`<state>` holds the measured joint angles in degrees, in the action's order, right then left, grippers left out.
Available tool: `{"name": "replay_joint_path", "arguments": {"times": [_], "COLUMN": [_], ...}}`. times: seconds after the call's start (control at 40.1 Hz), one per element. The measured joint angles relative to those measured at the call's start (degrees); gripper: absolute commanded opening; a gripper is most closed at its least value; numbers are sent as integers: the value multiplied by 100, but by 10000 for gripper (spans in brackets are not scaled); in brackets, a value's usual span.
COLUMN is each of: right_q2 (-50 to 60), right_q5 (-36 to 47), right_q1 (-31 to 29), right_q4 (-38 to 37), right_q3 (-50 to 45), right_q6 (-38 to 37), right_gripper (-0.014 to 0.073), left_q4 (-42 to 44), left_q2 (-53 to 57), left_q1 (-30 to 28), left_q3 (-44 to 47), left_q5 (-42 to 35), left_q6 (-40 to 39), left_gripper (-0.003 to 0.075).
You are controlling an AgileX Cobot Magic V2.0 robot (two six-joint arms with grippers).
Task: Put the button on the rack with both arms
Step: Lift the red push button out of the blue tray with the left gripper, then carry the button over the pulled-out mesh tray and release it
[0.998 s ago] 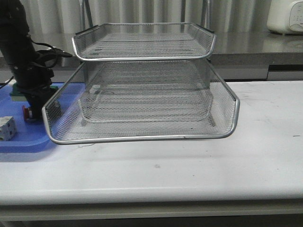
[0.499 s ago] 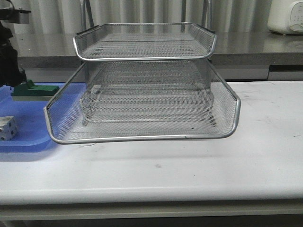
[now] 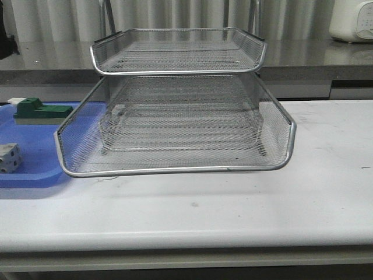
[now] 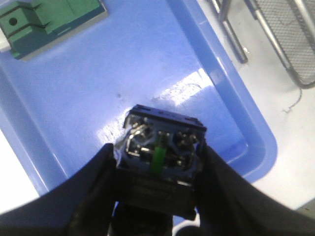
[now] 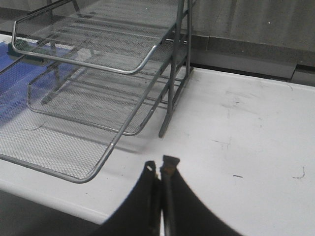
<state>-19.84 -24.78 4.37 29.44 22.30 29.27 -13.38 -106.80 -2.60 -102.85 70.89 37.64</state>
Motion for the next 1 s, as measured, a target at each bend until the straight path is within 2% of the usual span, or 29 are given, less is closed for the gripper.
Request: {"name": "replay_joint_path", "arguments": {"times": [0.25,0.549,0.674,0.874,0.998], "right_q2": [0,0,0,0,0], "right_q5": [0,0,0,0,0], "right_q1": [0,0,0,0,0], "right_q4": [0,0,0,0,0], "right_q3": [0,0,0,0,0], "right_q6": [0,0,0,0,0], "right_gripper": [-60,-60,-60,-60,-60], "left_q4": [10,-13,-52,-52,-20], "left_q2": [768,734,541,124,-188], "left_q1": [796,2480,3103,3665,3735], "left_q3": [554,577,581,581,590], "left_q5": [67,54,-243,-672,-955], "left_q6": [-107,-150,-150,-150,-150], "left_gripper": [116,116,116,116,117]}}
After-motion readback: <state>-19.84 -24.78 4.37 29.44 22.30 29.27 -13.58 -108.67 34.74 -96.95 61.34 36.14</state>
